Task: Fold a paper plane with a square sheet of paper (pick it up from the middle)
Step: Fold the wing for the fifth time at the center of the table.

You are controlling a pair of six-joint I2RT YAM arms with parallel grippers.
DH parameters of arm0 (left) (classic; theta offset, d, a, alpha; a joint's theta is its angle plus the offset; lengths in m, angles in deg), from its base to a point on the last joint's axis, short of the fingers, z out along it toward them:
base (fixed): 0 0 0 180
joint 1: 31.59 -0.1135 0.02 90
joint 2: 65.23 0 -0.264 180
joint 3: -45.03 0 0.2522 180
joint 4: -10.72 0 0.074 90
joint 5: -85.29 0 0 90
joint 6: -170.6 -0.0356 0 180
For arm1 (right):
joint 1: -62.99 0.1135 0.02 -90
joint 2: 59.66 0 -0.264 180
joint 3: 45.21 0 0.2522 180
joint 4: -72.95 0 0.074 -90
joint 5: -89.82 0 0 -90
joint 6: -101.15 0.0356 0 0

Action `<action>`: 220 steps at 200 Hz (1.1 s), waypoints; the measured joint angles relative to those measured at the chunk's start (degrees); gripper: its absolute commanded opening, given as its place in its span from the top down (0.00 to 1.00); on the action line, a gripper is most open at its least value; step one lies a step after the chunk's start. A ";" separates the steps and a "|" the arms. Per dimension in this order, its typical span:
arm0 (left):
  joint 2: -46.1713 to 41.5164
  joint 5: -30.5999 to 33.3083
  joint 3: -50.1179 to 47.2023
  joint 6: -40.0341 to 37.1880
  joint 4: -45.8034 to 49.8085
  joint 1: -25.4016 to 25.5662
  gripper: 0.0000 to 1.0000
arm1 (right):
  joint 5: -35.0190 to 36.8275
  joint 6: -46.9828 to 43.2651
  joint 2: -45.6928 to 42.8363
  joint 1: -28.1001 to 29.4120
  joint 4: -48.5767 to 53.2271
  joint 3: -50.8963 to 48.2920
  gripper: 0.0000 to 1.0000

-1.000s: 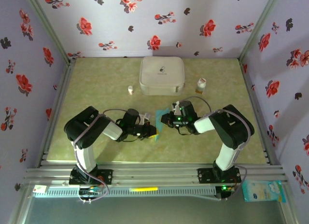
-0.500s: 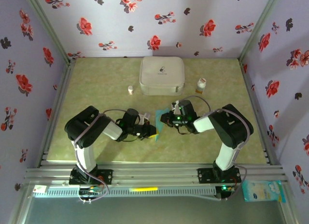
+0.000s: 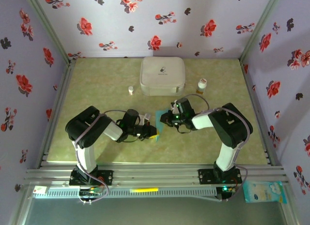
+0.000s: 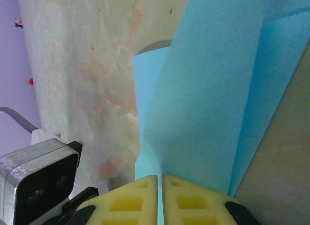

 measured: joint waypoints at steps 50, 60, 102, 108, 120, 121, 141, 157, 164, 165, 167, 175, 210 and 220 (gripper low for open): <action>-0.09 -0.02 -0.09 0.13 -0.26 -0.04 0.89 | 0.61 -1.18 0.35 0.42 6.19 2.93 0.90; -0.42 -0.09 -0.11 0.15 -0.15 -0.04 0.87 | 0.68 -1.42 0.37 0.55 7.04 3.32 0.90; -2.12 0.33 -0.15 -0.96 2.99 -0.07 0.87 | 0.87 -1.53 0.55 0.61 9.18 4.39 0.90; -2.45 0.42 -0.15 -1.38 3.72 -0.07 0.88 | 0.94 -1.51 0.55 0.63 9.38 4.44 0.90; -3.04 0.63 -0.15 -2.03 5.22 -0.04 0.90 | 1.05 -1.51 0.55 0.66 9.44 4.46 0.90; -3.10 0.68 -0.15 -2.10 5.40 -0.07 0.90 | 1.05 -1.51 0.55 0.66 9.46 4.48 0.90; -3.76 1.11 -0.04 -3.23 7.58 -0.04 0.93 | 1.07 -1.51 0.55 0.66 9.64 4.55 0.90; -3.98 1.27 0.57 -4.04 9.35 0.07 0.93 | 1.09 -1.51 0.55 0.70 9.90 4.66 0.90; -4.13 1.29 0.85 -4.55 10.23 0.09 0.92 | 1.22 -1.53 0.55 0.72 10.01 4.70 0.91; -4.13 1.29 0.87 -4.61 10.32 0.11 0.91 | 1.22 -1.53 0.55 0.72 10.01 4.70 0.90; -4.17 1.29 0.94 -4.70 10.51 0.17 0.91 | 1.27 -1.53 0.55 0.74 10.03 4.72 0.90; -4.28 1.29 1.20 -5.07 11.19 0.31 0.88 | 1.31 -1.53 0.55 0.76 10.08 4.74 0.90; -5.05 1.46 1.81 -6.64 13.46 0.70 0.88 | 1.51 -1.79 0.52 0.87 10.19 4.76 0.90; -5.14 1.49 2.10 -7.13 14.34 0.76 0.90 | 1.51 -1.81 0.52 0.87 10.19 4.76 0.91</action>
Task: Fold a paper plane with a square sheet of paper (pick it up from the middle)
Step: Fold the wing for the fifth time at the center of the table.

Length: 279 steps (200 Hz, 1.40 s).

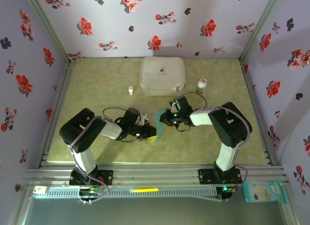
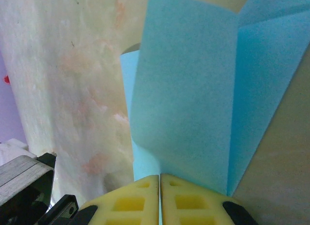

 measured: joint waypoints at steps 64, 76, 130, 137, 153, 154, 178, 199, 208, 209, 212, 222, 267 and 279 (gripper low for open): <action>-0.55 0.96 1.38 -3.23 5.03 0.39 0.92 | 0.22 -0.09 0.02 0.04 0.17 0.00 0.94; -0.83 1.03 1.60 -3.76 5.75 0.46 0.90 | 0.22 -0.11 0.02 0.04 0.20 0.00 0.94; -2.25 1.73 2.64 -7.17 11.98 0.92 1.00 | 0.39 -0.09 0.02 0.11 0.22 0.00 0.95; -2.29 1.81 2.75 -7.43 12.37 0.92 1.00 | 0.39 -0.09 0.02 0.11 0.22 0.00 0.95; -2.36 1.92 3.08 -8.02 13.22 0.96 1.00 | 0.39 -0.11 0.02 0.11 0.24 0.02 0.95; -2.36 1.92 3.08 -8.02 13.29 0.96 0.99 | 0.39 -0.09 0.02 0.11 0.24 0.02 0.95; -2.38 1.95 3.52 -8.50 14.25 1.05 0.93 | 0.42 -0.09 0.02 0.15 0.28 0.04 0.95; -2.71 2.67 4.31 -9.68 16.61 1.16 0.91 | 0.39 -0.11 0.02 0.15 0.28 0.04 0.95; -3.06 3.04 4.61 -10.27 17.90 1.31 0.88 | 0.42 -0.11 0.02 0.15 0.28 0.04 0.95; -3.10 3.02 4.63 -10.25 17.97 1.33 0.88 | 0.42 -0.11 0.02 0.15 0.31 0.04 0.95; -3.26 3.06 4.66 -10.43 18.25 1.36 0.88 | 0.42 -0.09 0.02 0.15 0.31 0.04 0.95; -3.78 3.13 4.79 -11.08 19.91 1.55 0.87 | 0.42 -0.11 0.02 0.15 0.35 0.09 0.95; -4.02 3.52 5.44 -12.59 22.80 1.88 0.94 | 0.46 -0.11 0.04 0.15 0.68 0.26 0.95; -4.02 3.69 5.44 -12.79 23.02 1.90 0.96 | 0.46 -0.11 0.04 0.15 0.70 0.26 0.95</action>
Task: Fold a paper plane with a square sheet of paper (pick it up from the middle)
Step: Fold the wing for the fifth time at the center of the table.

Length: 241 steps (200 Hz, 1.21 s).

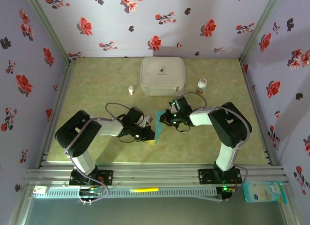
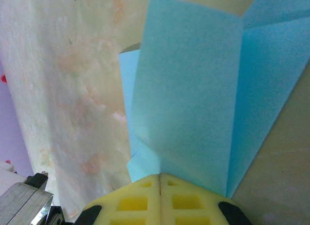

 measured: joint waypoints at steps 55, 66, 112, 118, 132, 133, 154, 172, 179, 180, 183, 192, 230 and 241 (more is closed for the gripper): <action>0.02 0.20 0.00 -0.22 0.07 0.15 0.95 | 0.13 0.00 0.02 0.00 0.37 0.17 0.95; 0.00 0.26 0.00 -0.22 0.09 0.17 0.95 | 0.13 0.00 0.02 0.00 0.37 0.17 0.95; -10.45 6.08 -2.91 -0.11 3.76 1.11 0.84 | 0.35 0.00 0.02 0.13 0.39 0.22 0.95; -12.26 6.75 -3.04 -0.11 4.31 1.09 0.84 | 0.35 0.00 0.02 0.22 0.39 0.22 0.95; -15.30 7.91 -2.89 -0.04 4.81 0.76 0.84 | 0.35 0.00 0.02 0.22 0.44 0.26 0.95; -15.41 7.96 -2.84 -0.02 4.81 0.74 0.85 | 0.35 0.00 0.02 0.22 0.42 0.26 0.95; -15.21 8.13 -0.50 0.04 5.33 0.33 0.87 | 0.35 0.00 0.02 0.22 0.68 0.42 0.95; -12.37 7.39 2.32 0.46 4.72 0.28 0.88 | 0.37 0.00 0.07 0.22 0.90 0.52 0.95; -10.86 6.97 3.39 0.76 4.11 0.28 0.88 | 0.35 0.02 0.07 0.22 0.92 0.55 0.95; -10.56 6.84 3.58 0.83 3.96 0.28 0.89 | 0.35 0.00 0.09 0.22 0.92 0.55 0.95; -9.88 6.67 3.93 1.09 3.61 0.28 0.89 | 0.35 0.00 0.09 0.22 0.96 0.57 0.95; -8.11 6.16 4.87 1.55 2.84 0.31 0.89 | 0.37 0.00 0.09 0.22 1.03 0.61 0.95; -2.51 4.94 7.56 2.54 1.86 0.70 0.90 | 0.37 0.02 0.09 0.22 1.05 0.63 0.95; -1.36 4.66 7.98 2.75 1.84 0.98 0.90 | 0.37 0.00 0.09 0.22 1.05 0.63 0.95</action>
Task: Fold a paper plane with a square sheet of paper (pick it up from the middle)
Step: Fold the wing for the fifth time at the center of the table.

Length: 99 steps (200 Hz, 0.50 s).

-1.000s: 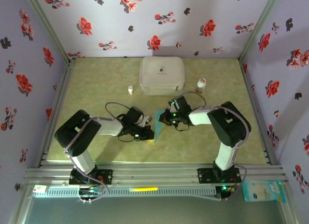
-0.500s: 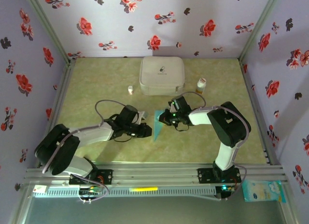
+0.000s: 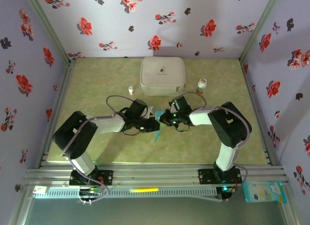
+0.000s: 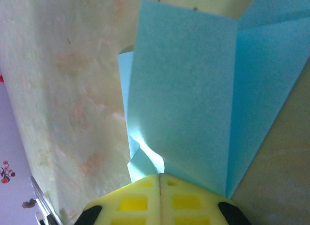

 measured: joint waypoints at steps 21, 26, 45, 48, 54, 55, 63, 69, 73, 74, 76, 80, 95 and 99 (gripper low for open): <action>1.75 -0.20 0.90 0.15 0.24 0.68 0.91 | 0.00 0.00 0.00 0.00 0.02 0.00 0.95; 2.08 -0.20 1.09 0.15 0.31 0.85 0.91 | 0.00 0.00 0.00 0.00 0.02 0.00 0.95; 2.84 -0.22 1.46 0.15 0.28 1.38 0.90 | 0.00 0.00 0.00 0.00 0.02 0.00 0.95; 2.86 -0.20 1.51 0.13 0.33 1.46 0.91 | 0.00 0.00 0.00 0.00 0.02 0.00 0.95; 3.08 -0.20 1.68 0.11 0.57 1.60 0.91 | 0.00 0.00 0.02 0.00 0.02 0.00 0.95; 3.15 -0.15 1.70 0.09 0.68 1.60 0.91 | 0.00 0.00 0.04 0.00 0.02 0.00 0.95; 3.45 -0.09 2.08 -0.09 1.11 1.75 0.91 | -0.02 0.00 0.04 0.00 0.02 0.02 0.95; 3.65 0.07 2.23 -0.20 1.38 1.81 0.91 | -0.02 0.00 0.04 0.00 0.02 0.02 0.95; 3.69 0.09 2.32 -0.37 1.60 1.86 0.91 | -0.02 0.00 0.04 0.00 0.02 0.02 0.95; 3.72 0.09 2.32 -0.35 1.62 1.86 0.91 | -0.02 0.00 0.04 0.00 0.02 0.02 0.95; 3.74 0.11 2.32 -0.52 1.73 1.90 0.91 | -0.02 0.00 0.04 0.00 0.02 0.02 0.95; 3.76 0.15 2.32 -0.63 1.92 1.92 0.91 | -0.02 0.00 0.04 0.00 0.02 0.02 0.95; 3.89 0.44 2.36 -1.25 2.73 2.01 0.91 | -0.02 0.02 0.04 0.00 0.02 0.02 0.95; 3.96 0.50 2.36 -1.42 2.99 2.03 0.91 | -0.02 0.00 0.04 0.00 0.02 0.02 0.95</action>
